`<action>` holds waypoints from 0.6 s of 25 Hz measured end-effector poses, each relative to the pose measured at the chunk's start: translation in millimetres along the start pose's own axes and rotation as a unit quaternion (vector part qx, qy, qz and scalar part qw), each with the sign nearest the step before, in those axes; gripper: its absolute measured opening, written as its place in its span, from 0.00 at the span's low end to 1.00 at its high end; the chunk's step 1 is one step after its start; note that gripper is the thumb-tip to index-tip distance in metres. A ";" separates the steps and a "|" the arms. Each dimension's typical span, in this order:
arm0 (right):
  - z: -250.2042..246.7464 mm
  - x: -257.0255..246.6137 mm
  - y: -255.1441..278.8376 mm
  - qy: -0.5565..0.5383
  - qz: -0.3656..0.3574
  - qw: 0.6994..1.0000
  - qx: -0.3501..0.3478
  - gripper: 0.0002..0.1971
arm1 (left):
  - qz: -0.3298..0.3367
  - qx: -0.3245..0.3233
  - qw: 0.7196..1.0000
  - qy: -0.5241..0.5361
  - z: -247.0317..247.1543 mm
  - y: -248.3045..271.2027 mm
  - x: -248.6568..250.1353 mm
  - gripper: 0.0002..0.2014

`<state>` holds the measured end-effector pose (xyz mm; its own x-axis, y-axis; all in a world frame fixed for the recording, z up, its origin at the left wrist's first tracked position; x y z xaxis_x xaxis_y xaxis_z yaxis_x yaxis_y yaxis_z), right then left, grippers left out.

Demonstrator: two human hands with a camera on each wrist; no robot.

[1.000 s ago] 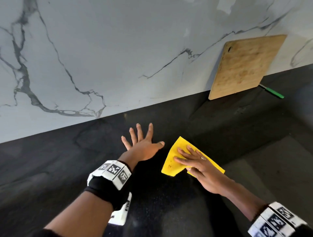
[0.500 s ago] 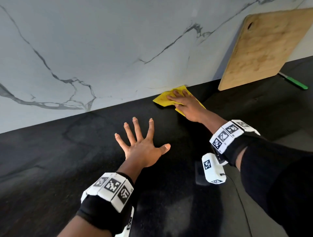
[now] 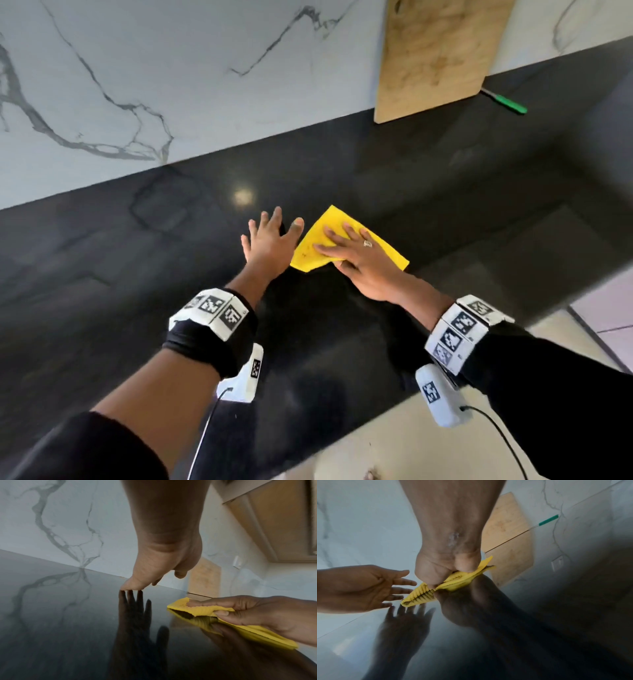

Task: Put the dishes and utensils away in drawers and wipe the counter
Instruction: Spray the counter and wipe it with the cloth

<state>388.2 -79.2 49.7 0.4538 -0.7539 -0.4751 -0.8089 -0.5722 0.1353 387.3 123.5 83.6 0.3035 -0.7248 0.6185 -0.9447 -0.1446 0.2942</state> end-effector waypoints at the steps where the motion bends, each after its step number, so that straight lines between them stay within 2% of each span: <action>1: 5.4 1.9 29.5 0.010 -0.012 1.000 0.003 0.25 | 0.016 -0.005 1.000 -0.013 14.0 23.1 6.0 0.33; 5: 24.5 11.9 152.7 -0.005 -0.038 0.999 0.029 0.22 | 0.057 -0.048 0.994 -0.083 79.8 107.5 29.9 0.35; 8: 33.6 24.7 223.8 -0.052 -0.038 0.997 0.049 0.22 | 0.083 -0.067 0.986 -0.125 115.9 145.4 49.0 0.35; 11: 24.3 39.6 241.4 -0.076 -0.033 0.995 0.047 0.22 | 0.085 -0.076 0.983 -0.144 131.3 157.9 65.9 0.35; 15: 13.8 44.3 219.4 -0.027 0.007 0.999 0.036 0.25 | 0.054 -0.062 0.982 -0.172 120.8 143.8 73.0 0.34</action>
<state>225.7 -233.7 46.3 0.4237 -0.7420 -0.5196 -0.8403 -0.5361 0.0803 258.7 -31.6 83.1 0.1222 -0.9190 0.3748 -0.9405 0.0134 0.3396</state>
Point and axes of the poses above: each hand's wrist, its own y-axis away from the middle knuckle, its own z-axis out of the palm, x = y × z, the point moved 1 cm from there along -y, towards the middle knuckle, and after that the axes turned 5 degrees about z, right-handed, at the moved point
